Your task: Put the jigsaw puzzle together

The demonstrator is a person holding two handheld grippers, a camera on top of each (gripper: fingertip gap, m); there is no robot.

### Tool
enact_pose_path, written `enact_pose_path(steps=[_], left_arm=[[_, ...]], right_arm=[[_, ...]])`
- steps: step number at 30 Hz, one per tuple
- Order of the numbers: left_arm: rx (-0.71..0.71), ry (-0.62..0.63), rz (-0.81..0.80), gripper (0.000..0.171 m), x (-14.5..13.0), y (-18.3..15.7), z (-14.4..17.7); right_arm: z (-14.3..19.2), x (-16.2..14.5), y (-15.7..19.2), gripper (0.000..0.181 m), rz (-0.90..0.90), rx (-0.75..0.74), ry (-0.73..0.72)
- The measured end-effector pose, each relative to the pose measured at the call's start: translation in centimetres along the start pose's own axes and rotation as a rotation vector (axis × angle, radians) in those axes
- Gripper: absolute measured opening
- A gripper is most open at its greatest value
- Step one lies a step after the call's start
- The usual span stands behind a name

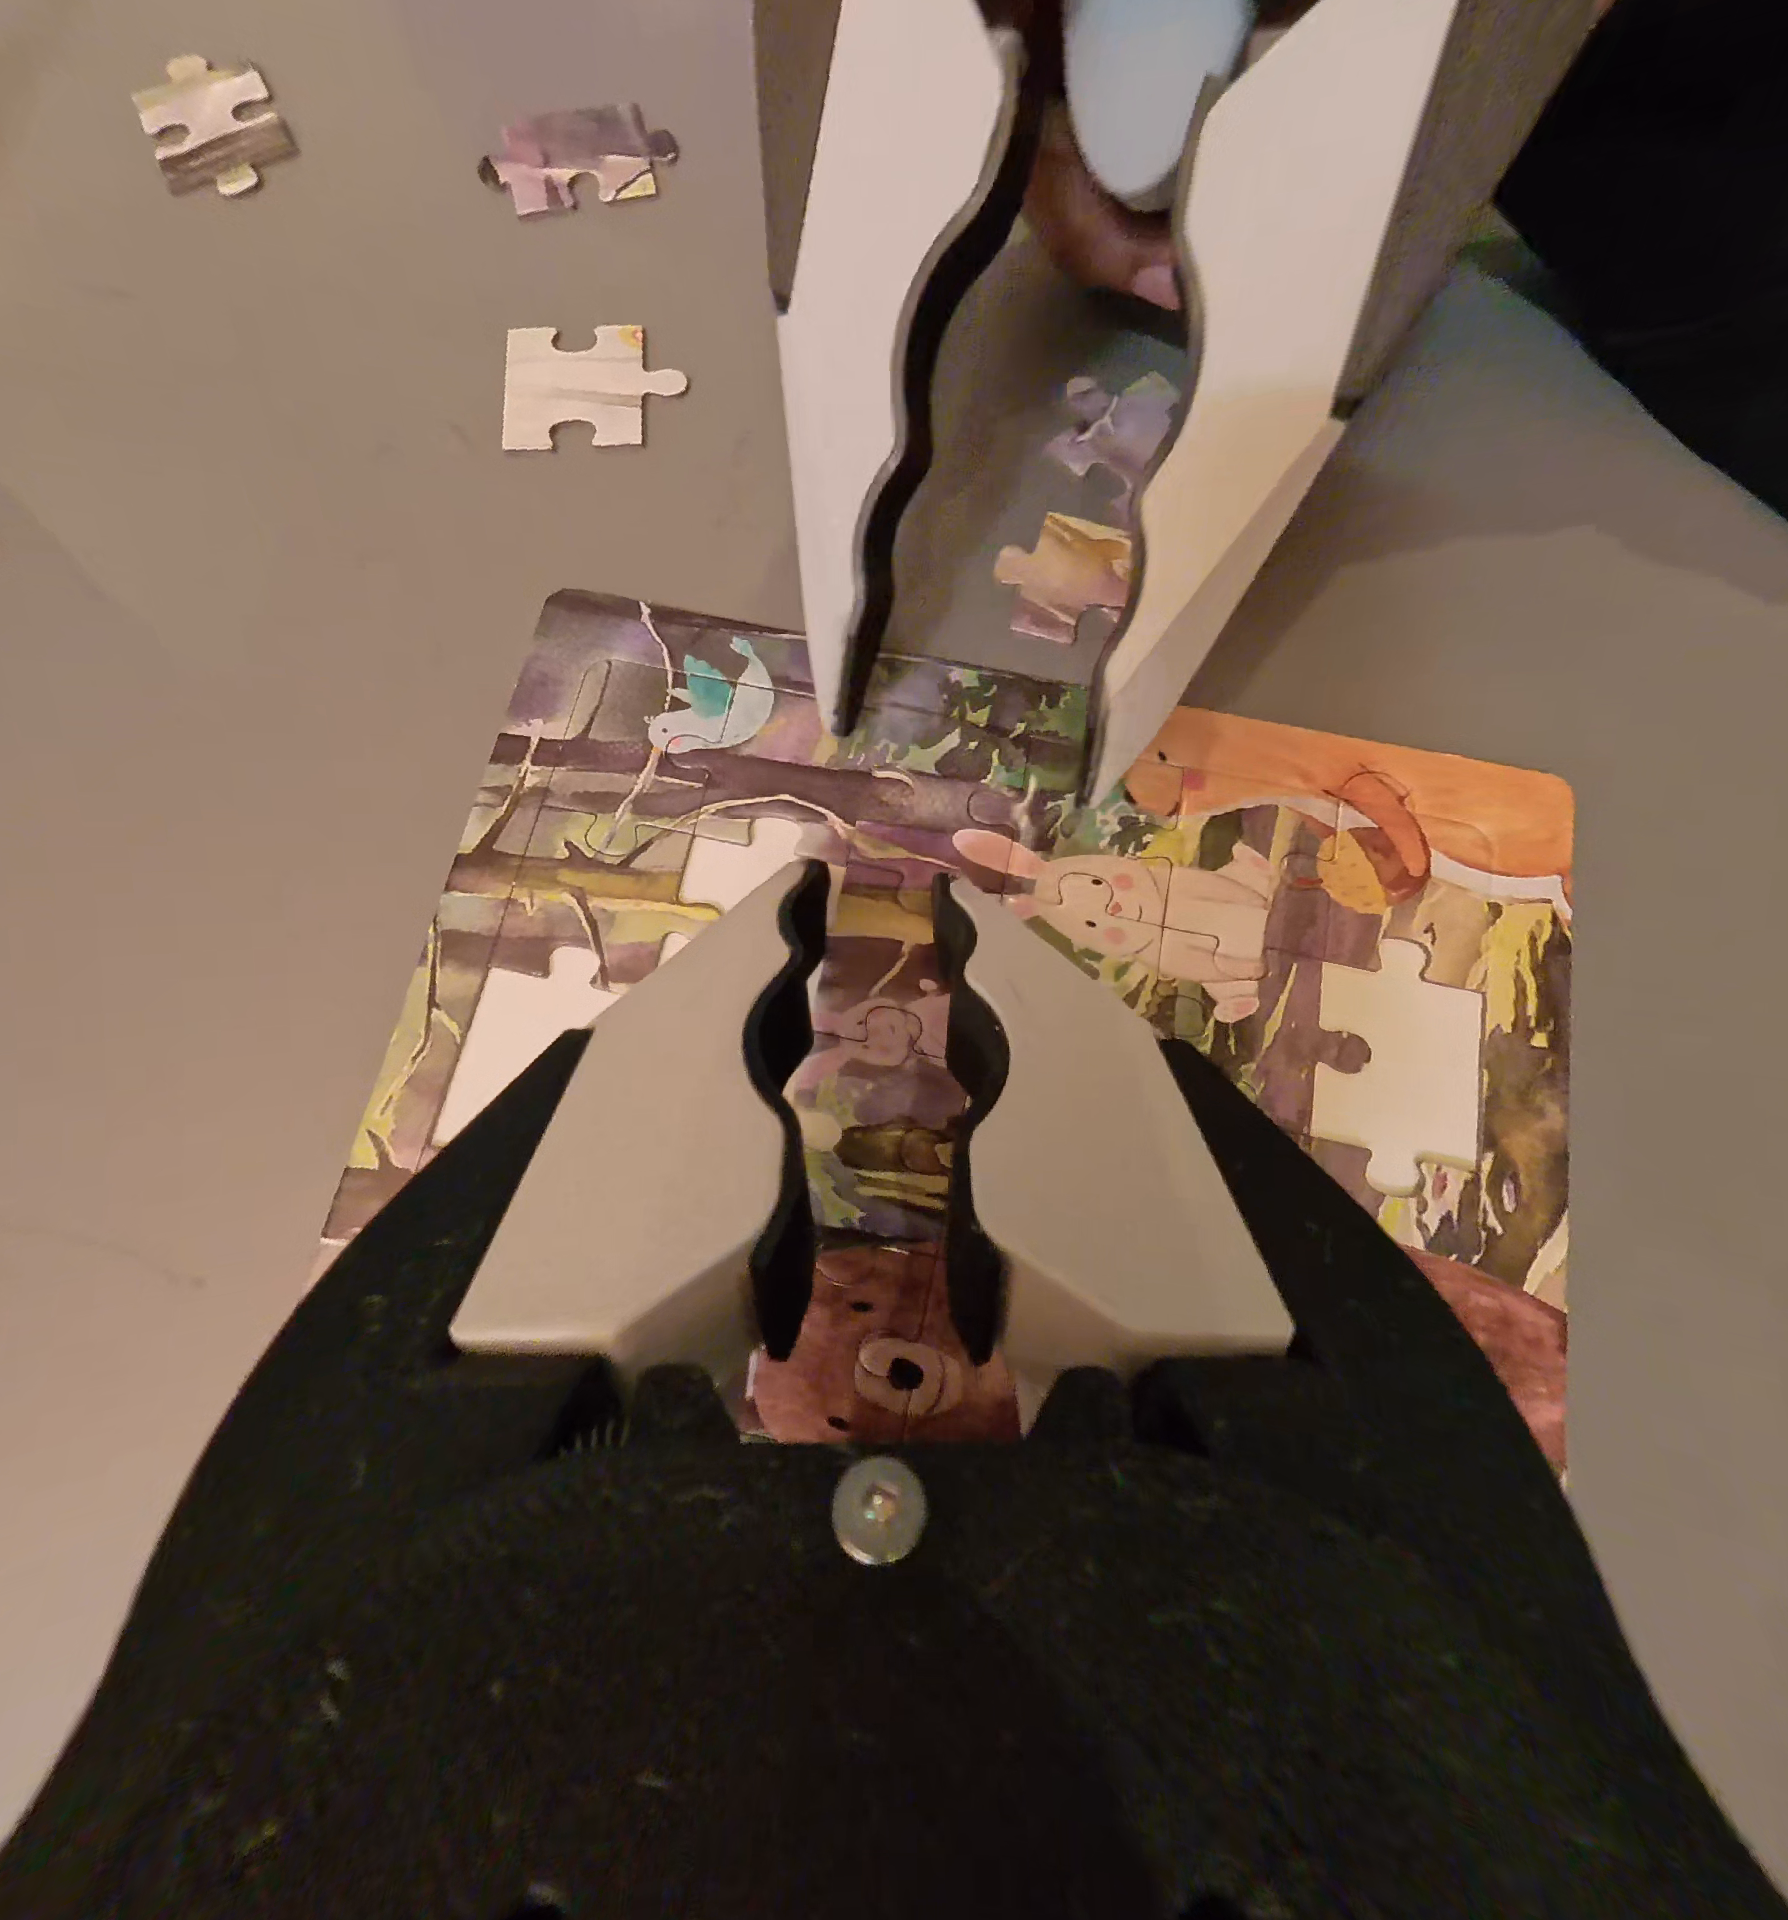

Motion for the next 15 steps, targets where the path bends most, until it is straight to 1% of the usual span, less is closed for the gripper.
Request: enact_pose_path(steps=[3,6,7,10,15], left_arm=[[0.014,-0.02,-0.042,0.011,0.06,-0.26,0.23],[0.01,-0.021,-0.061,0.0,0.02,-0.39,0.28],[0.015,-0.009,-0.055,0.0,-0.04,-0.31,0.19],[0.051,0.017,-0.04,0.0,-0.17,0.02,0.01],[0.057,0.02,-0.018,0.0,-0.18,0.28,-0.01]], right_arm=[[0.13,-0.16,-0.14,0.043,-0.004,-0.013,0.005],[0.16,-0.21,-0.11,0.042,-0.019,-0.001,-0.001],[0.14,-0.21,-0.05,0.038,-0.025,0.01,-0.001],[0.13,-0.17,0.0,0.039,-0.059,0.019,-0.005],[0.54,0.11,-0.07,0.041,-0.119,0.037,-0.046]])
Point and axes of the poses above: each gripper's, where its closed fingertips meet, z back along the fingers, x out of its top, y = z × x across the jaws, the point moved 10 cm from there along z, back along the fingers, and after that the axes turned 11 degrees about -y, right-handed, at the moved point
